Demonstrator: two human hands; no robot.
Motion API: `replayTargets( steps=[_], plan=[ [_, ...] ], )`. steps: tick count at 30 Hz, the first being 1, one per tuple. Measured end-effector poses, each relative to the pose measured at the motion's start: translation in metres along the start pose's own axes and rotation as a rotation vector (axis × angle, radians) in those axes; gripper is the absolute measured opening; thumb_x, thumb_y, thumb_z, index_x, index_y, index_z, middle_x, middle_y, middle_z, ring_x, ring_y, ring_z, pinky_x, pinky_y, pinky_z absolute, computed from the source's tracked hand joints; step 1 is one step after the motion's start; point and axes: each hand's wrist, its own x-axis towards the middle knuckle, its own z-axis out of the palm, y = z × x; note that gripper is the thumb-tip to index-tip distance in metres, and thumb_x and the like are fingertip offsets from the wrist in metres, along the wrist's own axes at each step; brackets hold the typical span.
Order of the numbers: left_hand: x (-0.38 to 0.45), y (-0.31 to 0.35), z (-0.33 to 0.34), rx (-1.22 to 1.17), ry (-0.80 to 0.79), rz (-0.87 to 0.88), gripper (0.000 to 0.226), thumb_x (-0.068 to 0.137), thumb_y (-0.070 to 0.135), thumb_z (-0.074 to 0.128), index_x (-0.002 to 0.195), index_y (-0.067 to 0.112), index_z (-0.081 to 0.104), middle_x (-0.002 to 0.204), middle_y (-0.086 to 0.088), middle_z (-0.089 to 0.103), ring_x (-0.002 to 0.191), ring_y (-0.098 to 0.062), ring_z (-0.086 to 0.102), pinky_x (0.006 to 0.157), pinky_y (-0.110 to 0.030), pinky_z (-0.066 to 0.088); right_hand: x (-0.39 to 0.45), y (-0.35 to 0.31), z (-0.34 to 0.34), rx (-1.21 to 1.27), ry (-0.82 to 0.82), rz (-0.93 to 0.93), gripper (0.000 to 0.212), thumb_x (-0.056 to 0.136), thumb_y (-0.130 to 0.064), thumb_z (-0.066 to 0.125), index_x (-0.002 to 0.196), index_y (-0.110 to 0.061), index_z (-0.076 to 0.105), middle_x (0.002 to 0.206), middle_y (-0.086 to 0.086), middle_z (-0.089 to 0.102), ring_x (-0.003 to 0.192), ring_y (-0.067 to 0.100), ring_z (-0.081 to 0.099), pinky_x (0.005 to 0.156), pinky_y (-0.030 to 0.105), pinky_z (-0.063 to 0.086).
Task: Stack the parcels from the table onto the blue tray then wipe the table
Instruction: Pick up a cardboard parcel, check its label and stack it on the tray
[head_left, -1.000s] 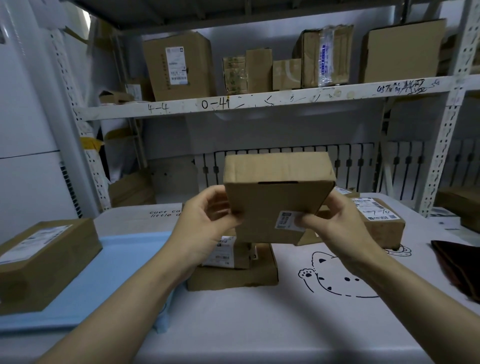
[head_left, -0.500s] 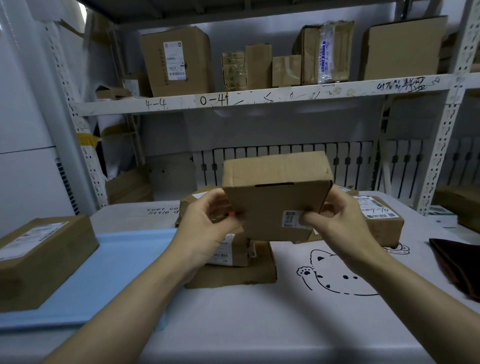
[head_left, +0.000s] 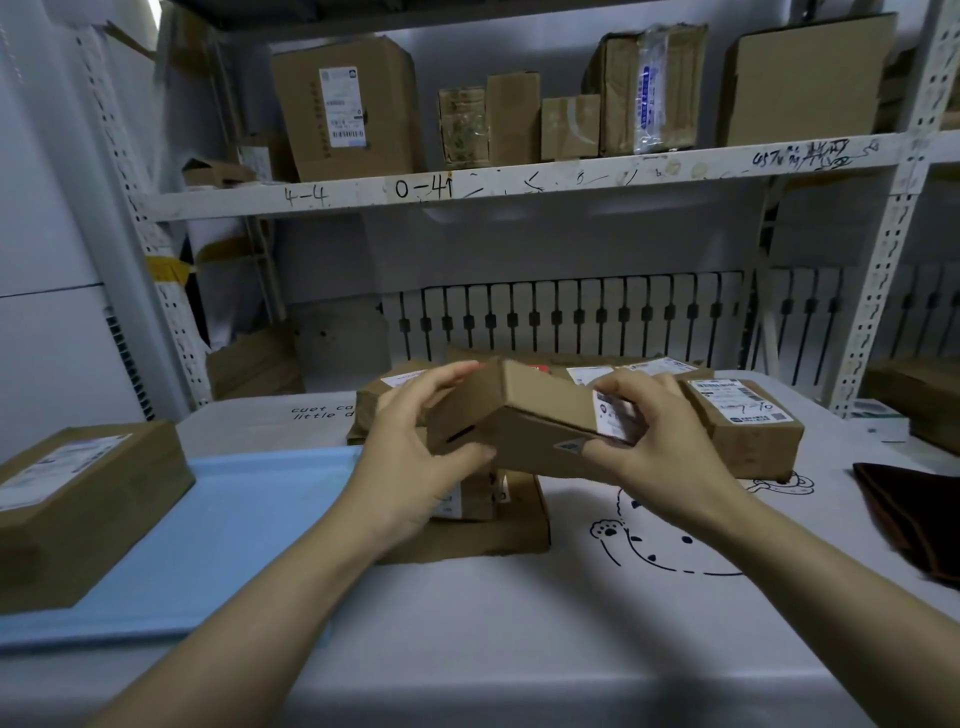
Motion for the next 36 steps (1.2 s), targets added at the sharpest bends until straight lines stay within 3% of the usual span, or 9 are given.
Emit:
replayTargets(
  steps=[4,10,15,18,21,24,27,32,36],
  plan=[
    [-0.001,-0.001,0.002,0.032,-0.019,0.074,0.056,0.077,0.005,0.079,0.124,0.029,0.061,0.121,0.014,0.063,0.120,-0.003,0.052,0.097,-0.010,0.040,0.001,0.000,0.005,-0.150,-0.003,-0.128,0.037,0.073,-0.020,0.079,0.104,-0.029,0.063,0.092,-0.026,0.045,0.101,0.015,0.041,0.088,0.045,0.044],
    [-0.003,-0.013,-0.008,-0.115,-0.012,-0.082,0.049,0.075,-0.008,0.075,0.112,0.023,0.064,0.110,0.010,0.070,0.104,0.000,0.063,0.090,-0.016,0.050,0.001,0.007,0.002,-0.213,0.035,-0.160,0.047,0.073,-0.029,0.074,0.118,-0.032,0.061,0.105,-0.017,0.053,0.105,0.011,0.037,0.084,0.030,0.022],
    [-0.009,-0.026,-0.020,-0.290,0.094,-0.293,0.051,0.081,-0.013,0.062,0.110,0.029,0.062,0.101,0.016,0.071,0.091,0.008,0.065,0.065,-0.007,0.050,0.002,0.020,-0.002,-0.172,0.052,-0.001,0.069,0.073,-0.023,0.081,0.134,-0.030,0.049,0.119,-0.010,0.049,0.116,0.014,0.036,0.098,0.038,0.033],
    [-0.013,-0.032,-0.025,-0.355,0.112,-0.383,0.053,0.085,-0.010,0.058,0.119,0.031,0.060,0.105,0.016,0.071,0.100,-0.001,0.064,0.067,-0.010,0.051,0.001,0.023,-0.001,-0.012,0.018,0.135,0.076,0.074,-0.016,0.081,0.137,-0.037,0.043,0.124,-0.004,0.042,0.116,0.017,0.040,0.101,0.047,0.047],
    [-0.016,-0.035,-0.026,-0.398,0.126,-0.414,0.054,0.085,-0.012,0.055,0.123,0.025,0.060,0.110,0.006,0.072,0.106,-0.010,0.063,0.076,-0.018,0.049,0.001,0.024,0.002,0.153,-0.019,0.174,0.072,0.073,-0.013,0.082,0.128,-0.044,0.046,0.129,0.000,0.050,0.114,0.015,0.053,0.095,0.044,0.054],
    [-0.016,-0.037,-0.026,-0.425,0.148,-0.431,0.054,0.084,-0.013,0.053,0.121,0.025,0.062,0.104,0.008,0.074,0.101,-0.009,0.065,0.074,-0.017,0.050,0.000,0.023,0.005,0.294,-0.038,0.138,0.052,0.078,-0.001,0.076,0.106,-0.039,0.055,0.114,-0.008,0.064,0.098,-0.004,0.062,0.084,0.023,0.057],
    [-0.016,-0.038,-0.025,-0.452,0.155,-0.448,0.054,0.084,-0.014,0.051,0.119,0.026,0.063,0.099,0.009,0.074,0.093,-0.004,0.067,0.066,-0.014,0.052,-0.003,0.019,0.006,0.375,-0.063,0.121,0.052,0.082,0.009,0.067,0.103,-0.037,0.056,0.102,-0.017,0.068,0.085,-0.016,0.061,0.070,0.005,0.050],
    [-0.016,-0.040,-0.024,-0.437,0.177,-0.447,0.054,0.084,-0.012,0.050,0.122,0.024,0.062,0.102,0.007,0.073,0.102,-0.012,0.063,0.073,-0.021,0.050,-0.004,0.016,0.006,0.488,-0.059,0.143,0.052,0.083,0.016,0.059,0.097,-0.034,0.057,0.093,-0.017,0.067,0.076,-0.017,0.062,0.062,0.003,0.048],
    [-0.016,-0.036,-0.026,-0.378,0.213,-0.388,0.061,0.089,-0.009,0.049,0.137,0.030,0.049,0.117,0.012,0.065,0.113,-0.009,0.057,0.076,-0.013,0.048,-0.004,0.013,0.007,0.524,-0.065,0.148,0.051,0.083,0.017,0.058,0.097,-0.032,0.059,0.091,-0.016,0.068,0.076,-0.015,0.063,0.063,0.004,0.049]
  ],
)
